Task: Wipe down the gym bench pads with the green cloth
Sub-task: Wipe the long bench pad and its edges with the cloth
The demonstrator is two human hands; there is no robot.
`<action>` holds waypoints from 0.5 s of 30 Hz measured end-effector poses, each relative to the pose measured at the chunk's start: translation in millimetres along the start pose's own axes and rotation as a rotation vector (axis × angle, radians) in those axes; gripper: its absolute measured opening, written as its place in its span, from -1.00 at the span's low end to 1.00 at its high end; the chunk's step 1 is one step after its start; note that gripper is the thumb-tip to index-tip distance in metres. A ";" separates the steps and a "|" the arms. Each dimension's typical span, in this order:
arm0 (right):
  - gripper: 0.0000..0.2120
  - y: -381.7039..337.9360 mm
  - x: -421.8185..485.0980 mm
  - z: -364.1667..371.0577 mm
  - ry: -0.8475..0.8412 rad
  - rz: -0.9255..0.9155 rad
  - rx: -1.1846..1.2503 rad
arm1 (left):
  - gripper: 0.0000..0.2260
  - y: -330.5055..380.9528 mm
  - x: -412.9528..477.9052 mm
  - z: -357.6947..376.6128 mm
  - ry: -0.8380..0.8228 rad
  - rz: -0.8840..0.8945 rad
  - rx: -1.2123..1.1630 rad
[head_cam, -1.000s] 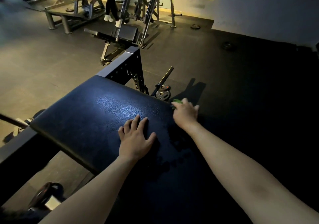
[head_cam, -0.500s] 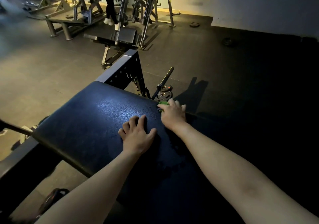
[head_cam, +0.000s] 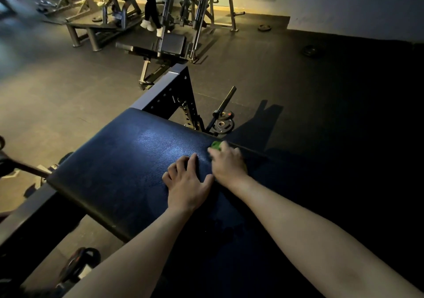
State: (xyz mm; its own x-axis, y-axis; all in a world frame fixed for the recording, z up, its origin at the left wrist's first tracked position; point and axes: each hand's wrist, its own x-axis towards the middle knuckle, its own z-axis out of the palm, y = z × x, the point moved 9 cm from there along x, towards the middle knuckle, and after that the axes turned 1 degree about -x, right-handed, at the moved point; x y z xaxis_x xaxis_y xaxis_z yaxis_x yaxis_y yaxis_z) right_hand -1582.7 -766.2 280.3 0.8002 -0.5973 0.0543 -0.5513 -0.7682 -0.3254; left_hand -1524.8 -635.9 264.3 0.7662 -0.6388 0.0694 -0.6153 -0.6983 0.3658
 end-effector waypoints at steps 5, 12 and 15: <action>-0.63 0.0 -7.7 3.0 -0.065 -0.120 0.214 | -0.32 -1.5 -0.5 -1.9 -0.034 0.007 -0.037; -0.52 65.1 9.2 -19.0 -0.050 0.229 0.391 | -0.34 -14.0 -9.8 -6.2 -0.062 0.063 -0.072; -0.53 55.9 -3.5 -12.7 -0.063 0.161 0.189 | -0.37 -17.8 -19.9 -9.5 -0.030 0.074 -0.097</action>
State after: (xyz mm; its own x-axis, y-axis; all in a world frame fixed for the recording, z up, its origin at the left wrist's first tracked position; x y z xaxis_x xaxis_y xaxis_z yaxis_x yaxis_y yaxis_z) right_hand -1619.4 -810.0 273.9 0.7224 -0.6879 -0.0697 -0.6234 -0.6043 -0.4962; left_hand -1527.4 -607.6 265.2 0.7128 -0.6977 0.0719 -0.6477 -0.6155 0.4490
